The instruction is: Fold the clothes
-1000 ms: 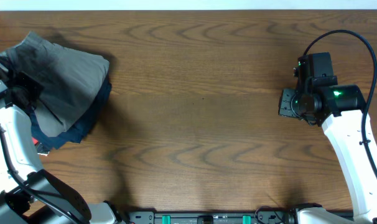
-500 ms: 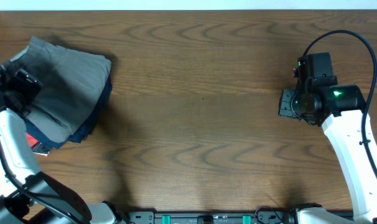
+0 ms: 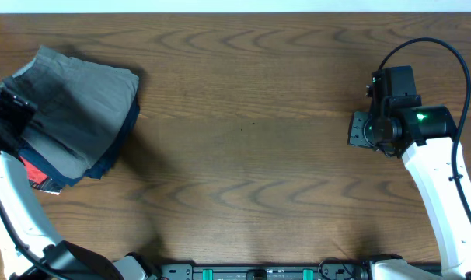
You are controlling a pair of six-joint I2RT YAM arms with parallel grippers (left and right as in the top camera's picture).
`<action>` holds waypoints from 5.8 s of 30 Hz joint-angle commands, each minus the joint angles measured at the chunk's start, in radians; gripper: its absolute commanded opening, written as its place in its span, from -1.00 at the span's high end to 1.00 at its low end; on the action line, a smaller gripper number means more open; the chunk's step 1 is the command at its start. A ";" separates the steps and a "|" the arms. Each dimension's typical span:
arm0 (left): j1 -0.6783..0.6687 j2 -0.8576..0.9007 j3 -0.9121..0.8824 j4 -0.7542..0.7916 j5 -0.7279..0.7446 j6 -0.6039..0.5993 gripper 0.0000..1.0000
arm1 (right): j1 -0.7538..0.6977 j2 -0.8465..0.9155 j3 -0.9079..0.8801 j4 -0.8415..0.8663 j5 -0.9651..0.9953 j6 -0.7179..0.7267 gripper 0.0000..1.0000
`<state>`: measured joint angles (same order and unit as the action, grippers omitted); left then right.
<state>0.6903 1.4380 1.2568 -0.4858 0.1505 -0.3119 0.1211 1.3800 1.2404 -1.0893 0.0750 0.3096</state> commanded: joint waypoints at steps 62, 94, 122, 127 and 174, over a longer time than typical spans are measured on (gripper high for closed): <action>-0.848 -0.967 -0.208 -0.449 -0.136 0.188 -0.95 | 0.121 -0.726 -0.203 0.095 0.209 0.056 -0.98; -0.848 -0.967 -0.208 -0.452 -0.137 0.188 -0.96 | 0.068 -0.789 -0.217 -0.059 0.209 0.056 -0.99; -0.848 -0.967 -0.208 -0.452 -0.136 0.188 -0.96 | -0.057 -1.374 -1.099 0.990 -0.015 -0.307 -0.98; -0.848 -0.967 -0.208 -0.451 -0.136 0.188 -0.96 | -0.072 -1.374 -1.209 1.121 -0.037 -0.353 -0.99; -0.839 -0.976 -0.211 -0.544 -0.145 0.188 -0.96 | -0.109 -1.374 -1.235 1.018 -0.128 -0.370 -0.98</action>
<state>-0.1532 0.4740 1.0531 -0.9924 0.0219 -0.1329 0.0227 0.0120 0.0067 -0.0677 -0.0380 -0.0486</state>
